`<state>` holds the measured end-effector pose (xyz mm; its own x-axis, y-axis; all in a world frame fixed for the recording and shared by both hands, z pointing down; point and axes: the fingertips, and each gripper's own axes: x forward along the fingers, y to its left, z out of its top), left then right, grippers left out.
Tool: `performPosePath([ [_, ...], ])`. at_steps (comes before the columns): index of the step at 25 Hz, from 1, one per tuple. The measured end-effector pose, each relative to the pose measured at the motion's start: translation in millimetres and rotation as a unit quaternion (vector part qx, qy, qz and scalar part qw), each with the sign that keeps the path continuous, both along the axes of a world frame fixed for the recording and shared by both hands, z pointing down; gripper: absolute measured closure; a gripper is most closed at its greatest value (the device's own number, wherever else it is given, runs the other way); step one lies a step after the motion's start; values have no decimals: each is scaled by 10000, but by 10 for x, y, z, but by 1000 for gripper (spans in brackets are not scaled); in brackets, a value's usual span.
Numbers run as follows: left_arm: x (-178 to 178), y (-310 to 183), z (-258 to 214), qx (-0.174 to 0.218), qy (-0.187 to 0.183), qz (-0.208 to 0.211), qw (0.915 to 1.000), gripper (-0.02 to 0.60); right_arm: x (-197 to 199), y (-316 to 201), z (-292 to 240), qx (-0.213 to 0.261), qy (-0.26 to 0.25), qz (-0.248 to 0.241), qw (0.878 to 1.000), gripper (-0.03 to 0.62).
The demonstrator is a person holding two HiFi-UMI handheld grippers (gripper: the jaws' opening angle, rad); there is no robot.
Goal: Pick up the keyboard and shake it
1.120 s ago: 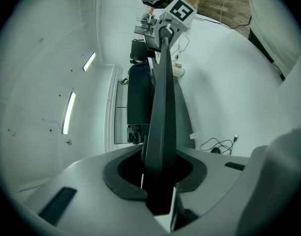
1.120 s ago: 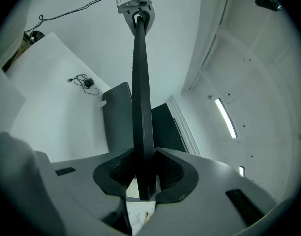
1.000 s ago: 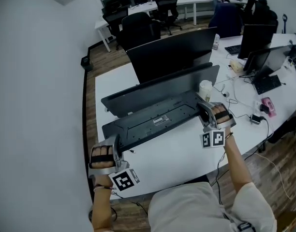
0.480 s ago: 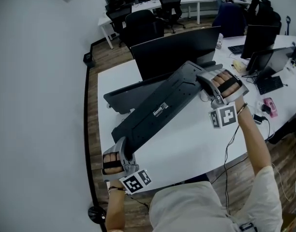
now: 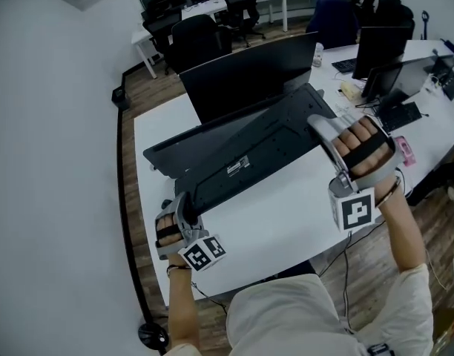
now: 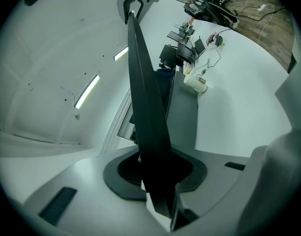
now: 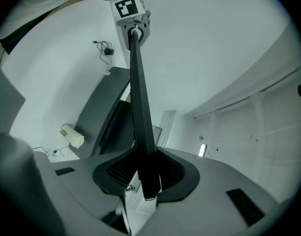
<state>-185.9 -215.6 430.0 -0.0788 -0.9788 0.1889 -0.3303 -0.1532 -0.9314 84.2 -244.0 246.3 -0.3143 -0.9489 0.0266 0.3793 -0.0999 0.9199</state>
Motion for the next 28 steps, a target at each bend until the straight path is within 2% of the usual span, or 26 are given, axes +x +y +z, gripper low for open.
performPosePath([
  [4, 101, -334, -108, 279, -81, 264, 9992, 480, 250, 235, 39, 257, -38, 297, 9992, 454],
  [6, 124, -477, -206, 329, -142, 361, 9987, 486, 372, 336, 138, 213, -136, 418, 9988, 457],
  [9, 174, -680, -396, 372, -468, 569, 9966, 489, 535, 449, 379, -152, -654, 653, 9956, 467],
  [12, 275, -881, -618, 418, -958, 821, 9911, 488, 684, 529, 693, -477, -1337, 933, 9855, 468],
  [15, 369, -983, -774, 278, -1602, 1059, 9810, 485, 753, 582, 1103, -936, -2003, 1081, 9692, 468],
  [20, 418, -1012, -901, -63, -2670, 1366, 9539, 476, 699, 530, 1680, -1596, -2809, 1137, 9395, 464],
  [24, 236, -922, -935, -284, -3387, 1271, 9318, 474, 513, 429, 2012, -1954, -3178, 1045, 9219, 460],
  [26, 130, -793, -953, -314, -3471, 1184, 9298, 469, 450, 318, 2080, -1988, -3294, 998, 9176, 460],
  [28, 33, -627, -963, -259, -3457, 1110, 9314, 466, 415, 169, 2072, -1950, -3363, 957, 9164, 462],
])
